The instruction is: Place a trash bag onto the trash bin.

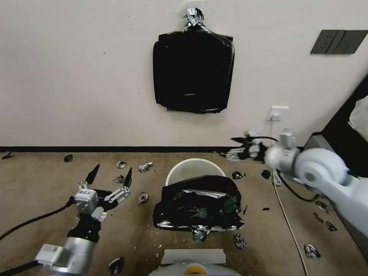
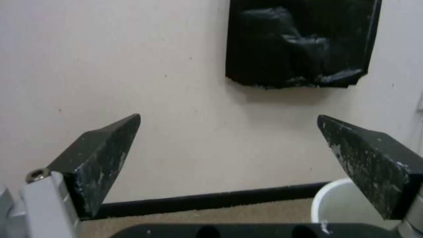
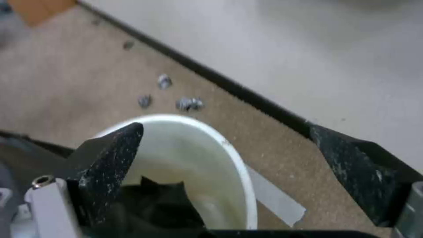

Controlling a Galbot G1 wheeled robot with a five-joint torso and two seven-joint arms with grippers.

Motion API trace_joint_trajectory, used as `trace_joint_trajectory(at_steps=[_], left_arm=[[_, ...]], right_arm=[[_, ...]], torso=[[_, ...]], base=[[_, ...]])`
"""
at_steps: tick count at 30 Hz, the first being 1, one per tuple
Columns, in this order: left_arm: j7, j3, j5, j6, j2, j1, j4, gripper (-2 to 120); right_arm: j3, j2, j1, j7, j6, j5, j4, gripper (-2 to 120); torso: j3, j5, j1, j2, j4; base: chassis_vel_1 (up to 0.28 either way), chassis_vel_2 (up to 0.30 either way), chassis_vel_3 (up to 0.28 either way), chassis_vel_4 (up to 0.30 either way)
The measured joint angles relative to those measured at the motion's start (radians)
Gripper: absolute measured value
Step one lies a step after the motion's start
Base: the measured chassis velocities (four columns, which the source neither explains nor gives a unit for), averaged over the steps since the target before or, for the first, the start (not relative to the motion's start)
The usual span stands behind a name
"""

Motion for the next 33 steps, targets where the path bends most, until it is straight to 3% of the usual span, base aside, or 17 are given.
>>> trace_joint_trajectory(at_steps=[4,7,9,14,15,21,24,29,33], left_arm=[[0.003,-0.007,0.018,0.0,-0.012,0.023,-0.004,100],[0.004,-0.007,0.02,0.001,-0.013,0.024,-0.005,100],[0.018,-0.009,0.048,-0.002,-0.035,0.053,-0.015,100],[0.024,-0.005,0.003,-0.006,-0.032,0.052,-0.027,100],[0.025,-0.008,-0.005,-0.005,-0.027,0.051,-0.03,100],[0.028,0.0,-0.026,-0.005,-0.029,0.051,-0.03,100],[0.028,0.004,-0.029,-0.005,-0.029,0.046,-0.03,100],[0.028,0.005,-0.031,-0.005,-0.029,0.042,-0.029,100],[0.027,0.012,-0.051,-0.009,-0.034,0.037,-0.026,100]], right_arm=[[-0.109,0.038,0.085,-0.031,-0.001,-0.047,-0.074,100],[-0.115,0.041,0.09,-0.034,-0.001,-0.05,-0.08,100],[-0.225,0.111,0.192,-0.092,0.001,-0.098,-0.213,100],[-0.27,0.138,0.222,-0.113,0.005,-0.113,-0.275,99],[-0.317,0.145,0.241,-0.146,0.016,-0.155,-0.321,93],[-0.364,0.151,0.259,-0.176,0.043,-0.199,-0.364,75],[-0.4,0.159,0.276,-0.184,0.06,-0.207,-0.389,60],[-0.419,0.166,0.283,-0.188,0.07,-0.222,-0.401,46],[-0.416,0.174,0.27,-0.199,0.089,-0.234,-0.414,26]], torso=[[0.0,0.0,0.0,0.0,0.0002],[0.0,0.0,0.0,0.0,0.0002],[0.0,-0.0001,0.0,0.0,0.0002],[0.0,0.0,0.0,0.0,0.0002],[0.0,-0.0002,0.0,0.0,0.0],[0.0,-0.0002,0.0,0.0,0.0001],[0.0,-0.0002,0.0,0.0,0.0001],[0.0,-0.0001,0.0,0.0,0.0001],[0.0,0.0001,0.0,0.0,0.0001]], base=[[0.0,0.0,0.0,0.0],[0.0,0.0,0.0,0.0],[0.0,0.0,0.0,0.0],[0.0,0.0,0.0,0.0],[0.0,0.0,0.0,0.0],[0.0,0.0,0.0,0.0],[0.0,0.0,0.0,0.0],[0.0,0.0,0.0,0.0],[0.0,0.0,0.0,0.0]])
